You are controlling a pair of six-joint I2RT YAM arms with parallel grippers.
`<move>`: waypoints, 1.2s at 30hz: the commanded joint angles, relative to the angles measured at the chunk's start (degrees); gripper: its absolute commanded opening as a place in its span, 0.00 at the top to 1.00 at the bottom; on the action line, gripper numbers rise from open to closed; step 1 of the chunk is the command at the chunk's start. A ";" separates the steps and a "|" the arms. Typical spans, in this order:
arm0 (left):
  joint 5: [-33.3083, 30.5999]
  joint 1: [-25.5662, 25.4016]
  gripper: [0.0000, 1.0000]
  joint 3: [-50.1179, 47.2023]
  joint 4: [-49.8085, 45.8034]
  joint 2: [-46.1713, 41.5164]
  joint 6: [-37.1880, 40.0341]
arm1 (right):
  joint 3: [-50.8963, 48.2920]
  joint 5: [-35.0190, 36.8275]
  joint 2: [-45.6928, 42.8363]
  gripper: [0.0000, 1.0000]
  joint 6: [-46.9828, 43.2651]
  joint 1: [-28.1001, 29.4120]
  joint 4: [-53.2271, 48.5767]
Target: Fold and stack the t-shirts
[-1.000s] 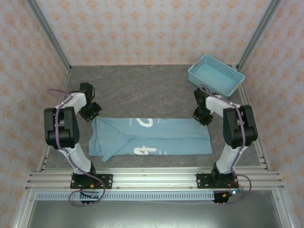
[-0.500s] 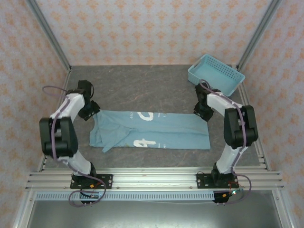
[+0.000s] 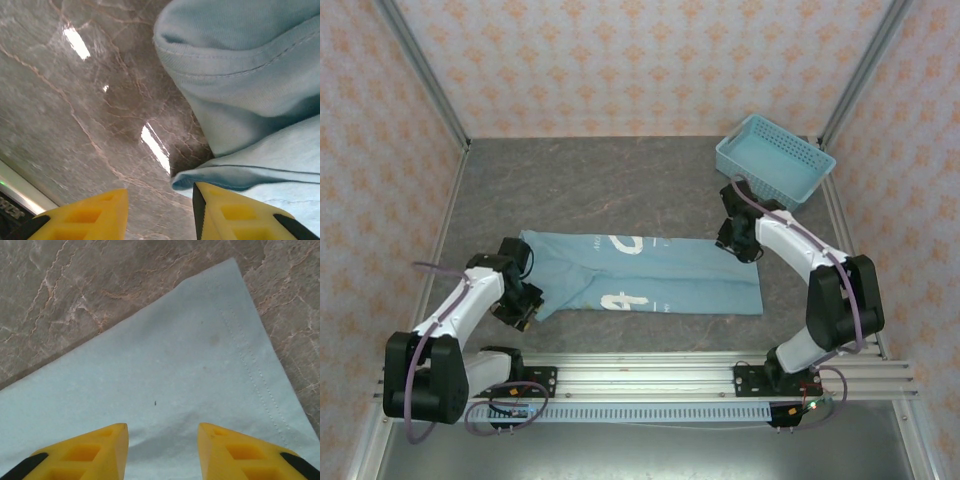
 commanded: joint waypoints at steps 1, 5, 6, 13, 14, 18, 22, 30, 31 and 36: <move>1.23 -0.21 0.61 -2.15 1.30 -0.36 -9.84 | -0.21 0.24 -2.25 0.59 0.57 0.29 -1.46; 3.02 -0.24 0.61 -4.83 4.08 -0.99 -13.77 | -0.93 0.69 -3.57 0.60 0.66 0.28 -1.65; 3.16 -0.24 0.61 -5.14 4.32 -0.93 -14.65 | -1.38 0.69 -4.01 0.60 0.66 0.27 -1.73; 0.93 -0.19 0.55 -5.52 6.35 -3.95 -20.81 | -4.24 0.17 -5.97 0.61 1.11 0.32 -1.33; 0.71 -0.24 0.56 -5.52 6.91 -4.40 -21.15 | -4.52 0.07 -6.18 0.61 1.17 0.32 -1.16; 1.08 -0.24 0.78 -6.42 10.31 -3.73 -20.96 | -5.08 -0.20 -6.54 0.62 1.36 0.33 -1.07; 1.84 -0.24 0.84 -6.28 10.33 -1.10 -19.05 | -5.09 -0.16 -6.75 0.62 1.45 0.36 -1.15; 0.26 -0.24 0.67 -4.35 5.41 -0.68 -16.70 | -5.00 -0.02 -6.85 0.63 1.71 0.39 -1.00; 0.41 -0.23 0.68 -4.66 5.75 -0.65 -16.71 | -5.06 0.06 -6.86 0.63 1.79 0.31 -0.88; 0.10 -0.24 0.88 -5.39 7.42 -0.46 -16.70 | -5.18 -0.02 -6.92 0.63 1.89 0.39 -0.90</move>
